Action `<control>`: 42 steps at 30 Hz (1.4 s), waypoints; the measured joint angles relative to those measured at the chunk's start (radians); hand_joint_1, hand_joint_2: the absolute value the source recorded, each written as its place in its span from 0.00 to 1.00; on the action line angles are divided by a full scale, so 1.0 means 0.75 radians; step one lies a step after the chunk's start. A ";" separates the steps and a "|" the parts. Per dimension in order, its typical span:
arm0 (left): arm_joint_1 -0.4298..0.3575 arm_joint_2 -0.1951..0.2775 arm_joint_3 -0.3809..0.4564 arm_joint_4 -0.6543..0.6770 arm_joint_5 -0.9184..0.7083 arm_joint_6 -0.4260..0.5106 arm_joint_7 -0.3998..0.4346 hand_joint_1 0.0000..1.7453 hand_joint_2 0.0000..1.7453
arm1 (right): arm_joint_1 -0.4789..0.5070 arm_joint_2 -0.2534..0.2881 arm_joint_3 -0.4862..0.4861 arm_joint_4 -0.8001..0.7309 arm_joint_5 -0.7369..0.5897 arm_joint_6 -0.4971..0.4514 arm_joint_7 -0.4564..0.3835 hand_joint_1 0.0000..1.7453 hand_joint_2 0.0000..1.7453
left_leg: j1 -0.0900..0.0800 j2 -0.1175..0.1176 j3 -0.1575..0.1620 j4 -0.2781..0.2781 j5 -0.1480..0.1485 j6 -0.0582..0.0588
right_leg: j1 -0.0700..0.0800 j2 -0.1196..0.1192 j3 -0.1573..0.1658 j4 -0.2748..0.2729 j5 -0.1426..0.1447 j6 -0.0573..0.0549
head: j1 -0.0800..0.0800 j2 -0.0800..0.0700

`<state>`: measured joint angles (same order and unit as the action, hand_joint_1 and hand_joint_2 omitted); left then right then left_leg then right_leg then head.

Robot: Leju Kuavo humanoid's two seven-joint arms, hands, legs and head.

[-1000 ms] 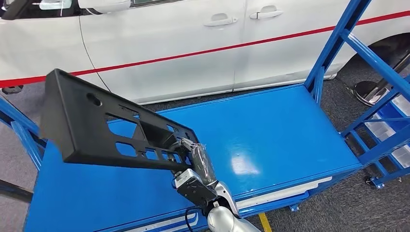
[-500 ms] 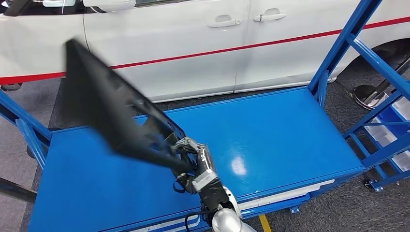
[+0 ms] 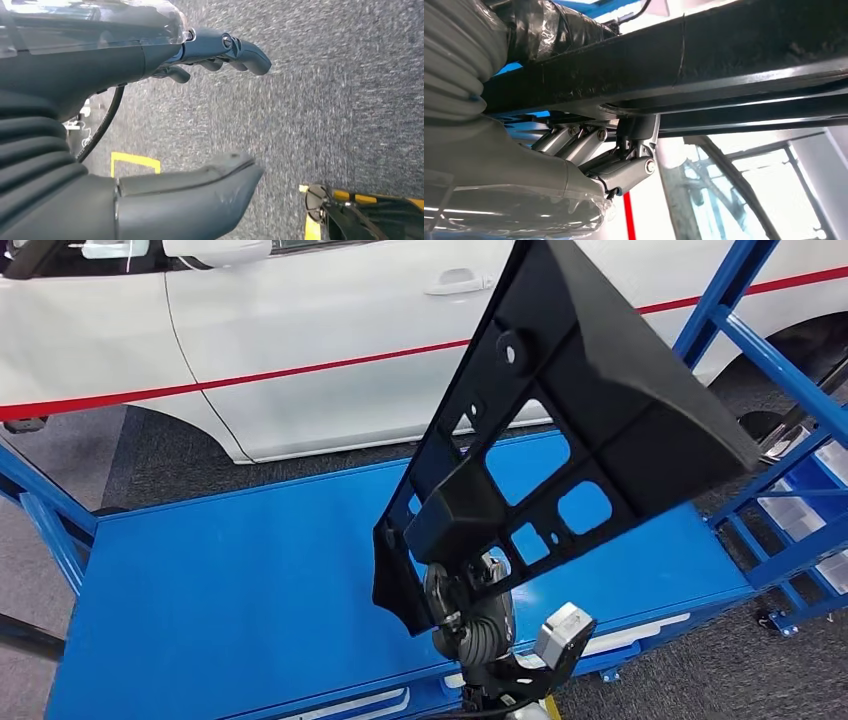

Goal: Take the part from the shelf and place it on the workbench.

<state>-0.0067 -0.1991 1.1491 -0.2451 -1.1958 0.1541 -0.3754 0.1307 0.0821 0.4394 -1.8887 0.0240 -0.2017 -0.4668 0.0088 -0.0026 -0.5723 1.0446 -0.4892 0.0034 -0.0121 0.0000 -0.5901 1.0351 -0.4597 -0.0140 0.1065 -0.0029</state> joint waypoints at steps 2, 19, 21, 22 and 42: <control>-0.002 0.000 0.015 -0.002 -0.007 0.000 0.000 0.00 1.00 | 0.012 0.000 -0.006 -0.001 0.011 0.046 -0.017 1.00 1.00 | 0.004 0.001 -0.047 0.126 -0.095 -0.012 | -0.002 -0.002 -0.011 -0.003 0.010 -0.015 | 0.000 0.000; -0.021 0.003 0.079 -0.015 -0.046 -0.003 0.006 0.00 1.00 | 0.041 0.001 -0.034 -0.005 0.045 0.160 -0.025 1.00 1.00 | -0.006 0.018 0.051 -0.080 0.037 0.060 | -0.003 -0.002 -0.150 0.277 -0.169 0.053 | 0.000 0.000; -0.021 0.002 0.081 -0.016 -0.050 -0.005 0.006 0.00 1.00 | 0.042 0.000 -0.036 -0.005 0.046 0.165 -0.025 1.00 1.00 | -0.006 0.019 0.011 -0.067 0.057 0.055 | -0.005 -0.002 -0.132 0.345 -0.178 0.059 | 0.000 0.000; -0.021 0.002 0.082 -0.016 -0.051 -0.007 0.006 0.00 1.00 | 0.042 0.000 -0.037 -0.005 0.047 0.168 -0.025 1.00 1.00 | -0.005 0.019 -0.008 -0.058 0.065 0.052 | -0.006 -0.003 -0.087 0.309 -0.148 0.061 | 0.000 0.000; -0.030 0.003 0.109 -0.017 -0.064 -0.019 0.005 0.00 1.00 | 0.038 0.002 -0.039 -0.008 0.107 0.192 -0.055 1.00 1.00 | -0.012 0.008 0.182 -0.069 -0.079 0.010 | 0.012 -0.013 -0.076 0.000 0.079 -0.003 | -0.001 0.000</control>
<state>-0.0290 -0.1969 1.2308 -0.2582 -1.2438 0.1401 -0.3714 0.1595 0.0833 0.4104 -1.8950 0.1042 -0.0576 -0.5081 -0.0002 0.0035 -0.4355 0.9927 -0.5489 0.0105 -0.0032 -0.0097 -0.6474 1.0349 -0.4004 -0.0161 0.1059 -0.0028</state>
